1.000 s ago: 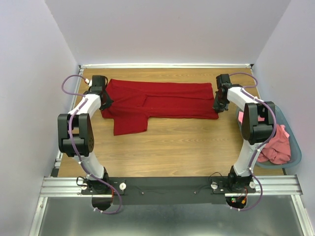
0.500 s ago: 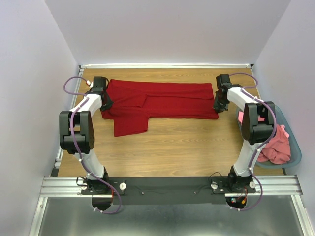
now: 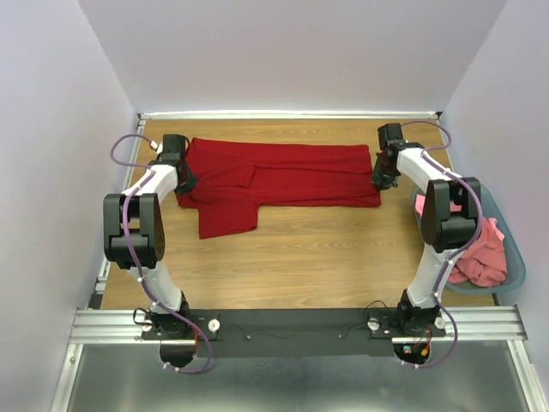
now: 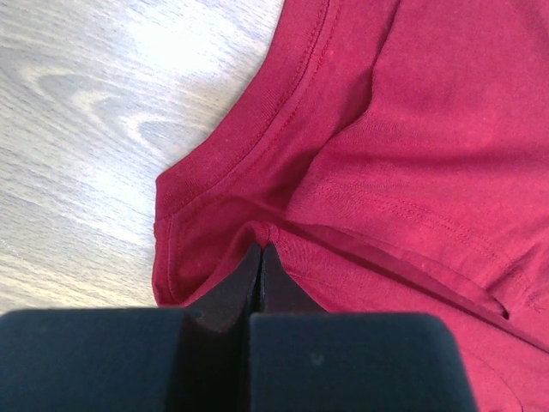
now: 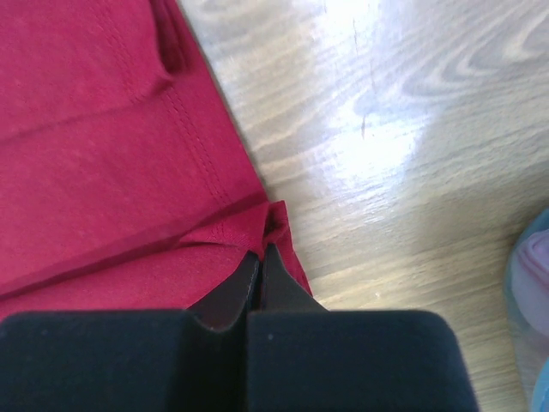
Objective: Fold and stack the t-shirts
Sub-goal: Fold the tshirt
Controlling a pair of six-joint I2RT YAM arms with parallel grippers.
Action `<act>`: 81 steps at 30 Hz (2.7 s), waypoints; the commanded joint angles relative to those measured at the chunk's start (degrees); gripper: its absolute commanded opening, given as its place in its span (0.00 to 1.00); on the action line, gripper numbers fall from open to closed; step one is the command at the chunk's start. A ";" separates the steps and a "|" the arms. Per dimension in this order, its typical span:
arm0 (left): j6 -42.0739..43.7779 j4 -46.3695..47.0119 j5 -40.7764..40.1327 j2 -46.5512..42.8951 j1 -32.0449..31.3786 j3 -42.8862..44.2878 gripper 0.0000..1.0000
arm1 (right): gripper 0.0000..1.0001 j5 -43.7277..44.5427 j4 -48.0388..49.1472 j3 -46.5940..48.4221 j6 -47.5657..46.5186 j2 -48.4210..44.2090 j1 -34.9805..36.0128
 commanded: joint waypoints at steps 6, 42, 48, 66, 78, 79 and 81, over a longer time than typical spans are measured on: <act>-1.41 0.86 -2.43 -0.93 0.85 -0.88 0.34 | 0.24 0.59 0.47 2.22 0.33 2.03 -0.05; -6.95 6.04 -0.67 -22.83 -9.52 -32.87 0.62 | 0.57 -28.41 36.42 -11.50 24.49 1.83 37.91; -6.86 6.22 -0.14 -22.56 -9.87 -33.57 0.42 | 0.53 -28.59 40.64 -9.74 27.31 5.98 39.15; -6.51 6.57 1.53 -23.61 -10.75 -32.61 0.00 | 0.06 -29.55 41.61 -6.84 27.67 9.50 40.82; -4.05 3.76 0.65 -20.37 -9.43 -16.81 0.00 | 0.01 -27.71 37.39 0.28 24.06 8.53 36.52; -3.96 3.76 1.17 -18.71 -9.17 -15.57 0.00 | 0.01 -27.79 37.21 0.98 23.71 8.79 35.99; -3.17 4.11 1.70 -15.64 -8.90 -11.79 0.00 | 0.01 -28.76 37.12 3.26 23.18 10.19 34.23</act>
